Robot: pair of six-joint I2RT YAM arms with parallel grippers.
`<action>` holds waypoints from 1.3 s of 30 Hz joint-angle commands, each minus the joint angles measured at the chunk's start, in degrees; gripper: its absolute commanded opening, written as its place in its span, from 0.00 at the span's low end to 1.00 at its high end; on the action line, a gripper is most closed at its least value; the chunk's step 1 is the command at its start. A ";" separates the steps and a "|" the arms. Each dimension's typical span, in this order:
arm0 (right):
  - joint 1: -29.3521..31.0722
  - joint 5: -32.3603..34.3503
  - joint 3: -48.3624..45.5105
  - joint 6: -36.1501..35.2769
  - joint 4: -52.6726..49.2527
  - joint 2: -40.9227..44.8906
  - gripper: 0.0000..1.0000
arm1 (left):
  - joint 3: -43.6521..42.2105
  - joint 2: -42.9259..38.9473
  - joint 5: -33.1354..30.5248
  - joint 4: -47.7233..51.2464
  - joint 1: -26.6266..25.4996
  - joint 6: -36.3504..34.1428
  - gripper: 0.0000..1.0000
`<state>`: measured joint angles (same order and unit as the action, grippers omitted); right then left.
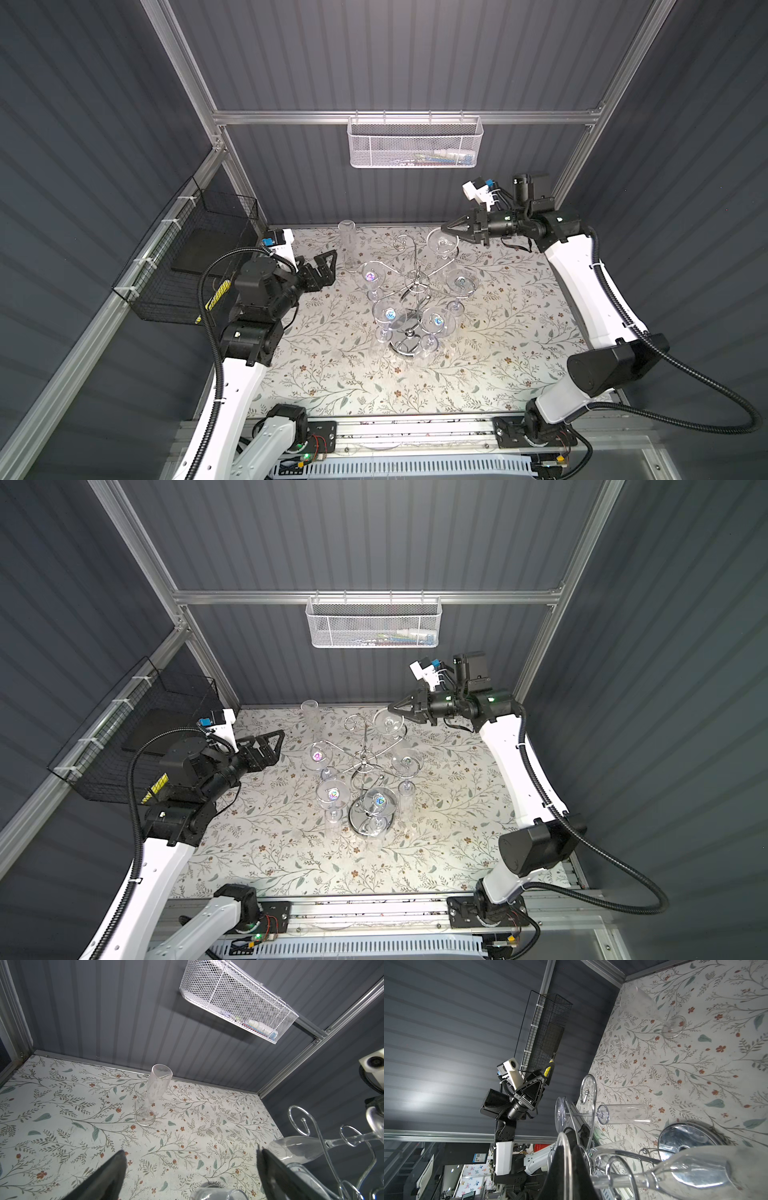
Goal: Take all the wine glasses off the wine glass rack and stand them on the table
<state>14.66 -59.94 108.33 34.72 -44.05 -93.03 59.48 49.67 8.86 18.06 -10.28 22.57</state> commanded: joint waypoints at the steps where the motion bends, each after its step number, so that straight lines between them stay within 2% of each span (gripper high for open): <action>1: -0.63 0.53 -1.67 3.28 2.88 1.25 0.00 | 0.55 -1.35 1.13 0.29 0.37 0.79 0.99; 19: -3.67 0.44 -7.41 6.41 6.84 5.17 0.00 | 0.42 -1.32 -0.17 1.01 0.40 0.26 1.00; 30: -3.36 0.22 -11.72 9.64 10.31 9.18 0.00 | 0.55 -1.52 -0.60 1.32 0.37 0.20 1.00; 39: -0.75 0.78 -11.20 10.81 11.67 8.46 0.00 | 0.29 -1.94 -0.97 1.58 0.39 0.49 1.00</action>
<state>12.88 -58.61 96.73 44.84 -34.76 -84.68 59.48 48.73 8.47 18.52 -10.28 22.79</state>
